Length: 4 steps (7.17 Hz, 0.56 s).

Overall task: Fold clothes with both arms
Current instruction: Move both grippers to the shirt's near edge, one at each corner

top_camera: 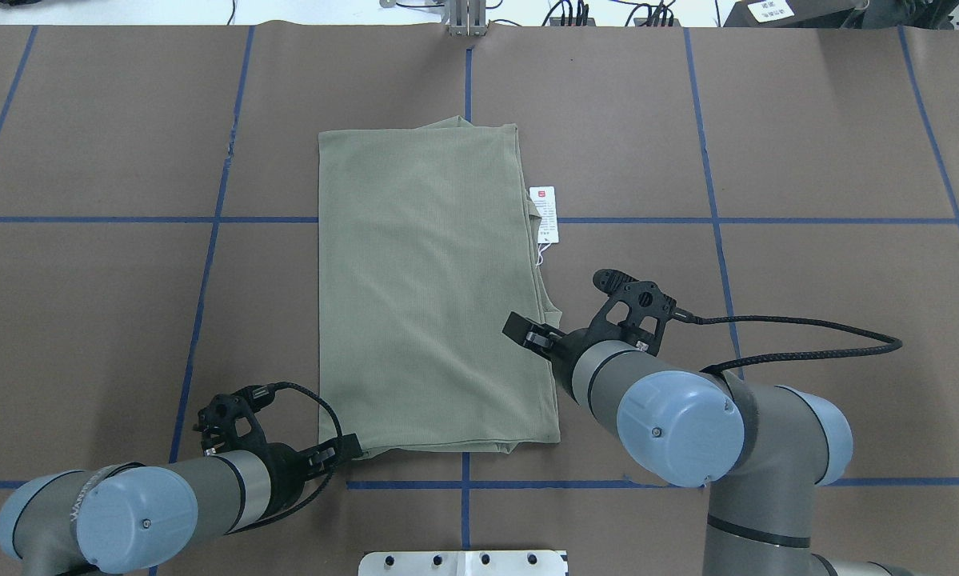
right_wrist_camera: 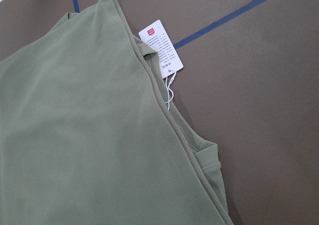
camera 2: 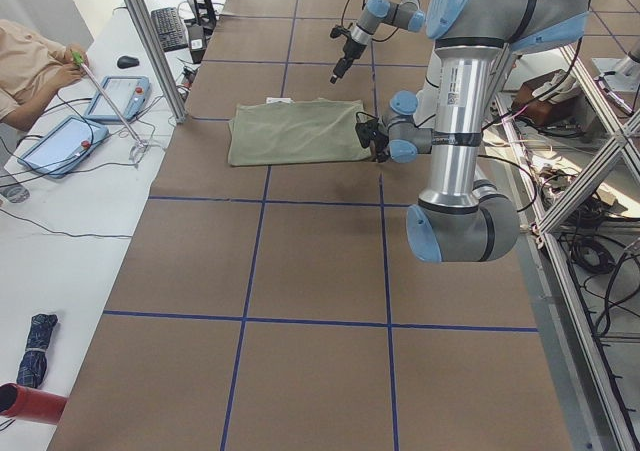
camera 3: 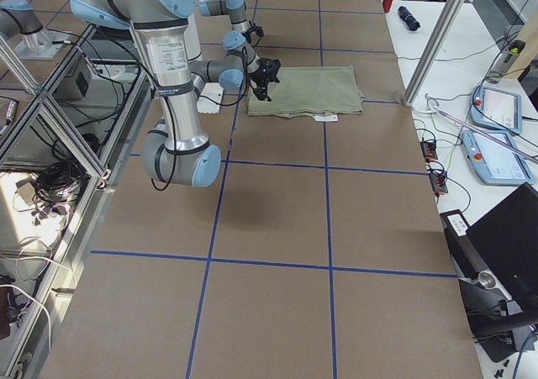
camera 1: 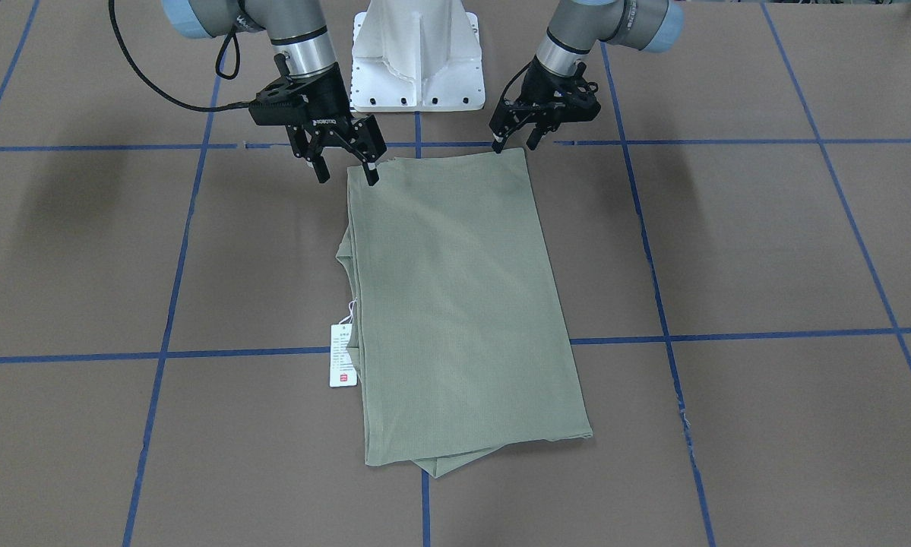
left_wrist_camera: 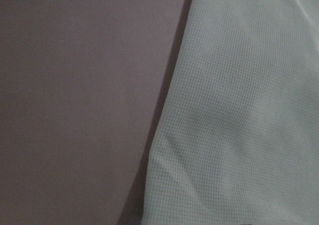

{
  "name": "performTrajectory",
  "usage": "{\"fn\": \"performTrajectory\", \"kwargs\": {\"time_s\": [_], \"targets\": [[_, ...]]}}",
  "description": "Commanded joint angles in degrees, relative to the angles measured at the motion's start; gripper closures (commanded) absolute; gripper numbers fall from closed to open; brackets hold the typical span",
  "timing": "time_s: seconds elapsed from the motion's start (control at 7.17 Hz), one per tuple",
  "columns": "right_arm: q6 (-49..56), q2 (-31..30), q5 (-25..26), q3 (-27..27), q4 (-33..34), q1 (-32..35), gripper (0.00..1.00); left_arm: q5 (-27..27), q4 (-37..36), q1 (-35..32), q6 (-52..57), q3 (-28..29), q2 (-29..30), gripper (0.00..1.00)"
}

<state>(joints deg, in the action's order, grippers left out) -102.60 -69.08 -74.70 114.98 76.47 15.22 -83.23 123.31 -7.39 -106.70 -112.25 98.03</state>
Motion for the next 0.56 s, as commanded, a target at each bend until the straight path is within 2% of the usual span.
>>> {"fn": "performTrajectory", "kwargs": {"time_s": [0.0, 0.42], "targets": [[0.03, 0.0, 0.26, -0.02, 0.0, -0.1, 0.0, 0.0, 0.0, 0.09, 0.0, 0.19, 0.06, 0.26], [0.03, 0.09, 0.26, -0.02, -0.09, -0.28, 0.0, 0.09, 0.17, -0.26, -1.92, 0.02, 1.02, 0.26]]}}
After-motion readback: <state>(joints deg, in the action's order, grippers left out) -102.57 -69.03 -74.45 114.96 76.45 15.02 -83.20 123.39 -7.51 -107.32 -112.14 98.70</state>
